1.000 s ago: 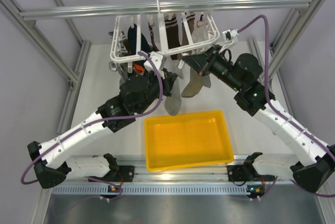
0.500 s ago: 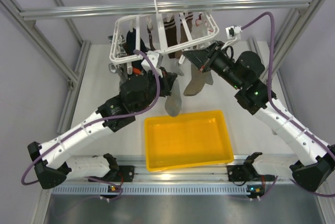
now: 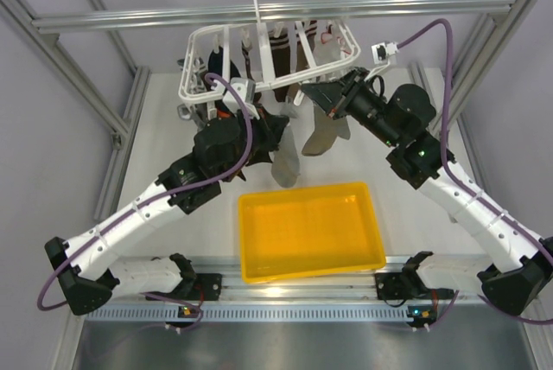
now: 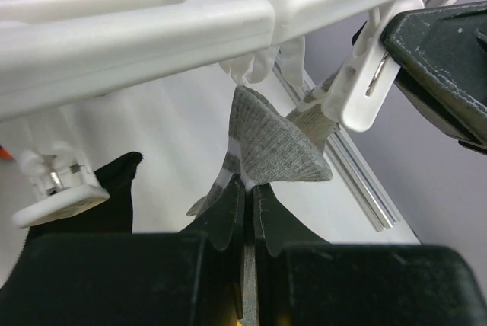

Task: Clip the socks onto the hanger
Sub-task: Clamp the sock onto the hanger.

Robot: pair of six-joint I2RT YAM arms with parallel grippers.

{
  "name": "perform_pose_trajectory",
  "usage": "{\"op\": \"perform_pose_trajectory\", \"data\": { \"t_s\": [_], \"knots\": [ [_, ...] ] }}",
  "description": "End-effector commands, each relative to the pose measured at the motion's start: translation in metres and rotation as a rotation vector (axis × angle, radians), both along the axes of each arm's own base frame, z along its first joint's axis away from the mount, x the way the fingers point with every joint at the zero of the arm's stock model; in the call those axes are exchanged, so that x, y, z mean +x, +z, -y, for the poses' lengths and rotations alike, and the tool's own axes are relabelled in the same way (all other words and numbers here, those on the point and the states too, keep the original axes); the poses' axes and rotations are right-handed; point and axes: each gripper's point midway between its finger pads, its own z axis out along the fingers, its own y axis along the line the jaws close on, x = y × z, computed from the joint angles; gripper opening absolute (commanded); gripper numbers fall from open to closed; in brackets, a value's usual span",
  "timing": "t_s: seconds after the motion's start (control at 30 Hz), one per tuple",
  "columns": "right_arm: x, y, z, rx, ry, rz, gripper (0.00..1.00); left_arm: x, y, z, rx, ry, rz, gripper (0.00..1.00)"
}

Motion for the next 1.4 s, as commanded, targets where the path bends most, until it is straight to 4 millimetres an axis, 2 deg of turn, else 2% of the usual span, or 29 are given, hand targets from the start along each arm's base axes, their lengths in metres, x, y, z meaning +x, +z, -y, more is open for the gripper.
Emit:
{"op": "perform_pose_trajectory", "data": {
  "t_s": [0.0,0.2,0.3,0.6,0.8,1.03,1.23,1.37],
  "knots": [
    [0.001,0.017,-0.002,0.055,0.016,0.048,0.00,-0.007,0.028,0.007,-0.096,-0.056,0.010,0.00],
    [-0.003,0.017,-0.004,0.063,0.036,0.061,0.00,-0.009,0.024,0.011,-0.139,-0.088,-0.043,0.00],
    [-0.004,0.017,-0.004,0.060,0.040,0.066,0.00,-0.003,0.022,0.008,-0.150,-0.077,-0.070,0.00],
    [-0.004,0.010,-0.001,0.021,0.024,0.076,0.00,-0.002,0.025,0.009,-0.178,-0.093,-0.084,0.00],
    [-0.008,0.005,-0.005,0.020,0.059,0.080,0.00,-0.008,0.029,0.017,-0.206,-0.149,-0.100,0.00],
    [-0.011,0.007,-0.005,0.028,0.067,0.089,0.00,-0.003,0.028,0.017,-0.217,-0.137,-0.120,0.00],
    [-0.011,0.003,-0.005,0.009,0.063,0.092,0.00,0.002,0.040,0.014,-0.246,-0.133,-0.100,0.00],
    [-0.008,0.000,-0.004,-0.007,0.054,0.098,0.00,-0.005,0.047,0.019,-0.258,-0.184,-0.083,0.00]
  ]
}}
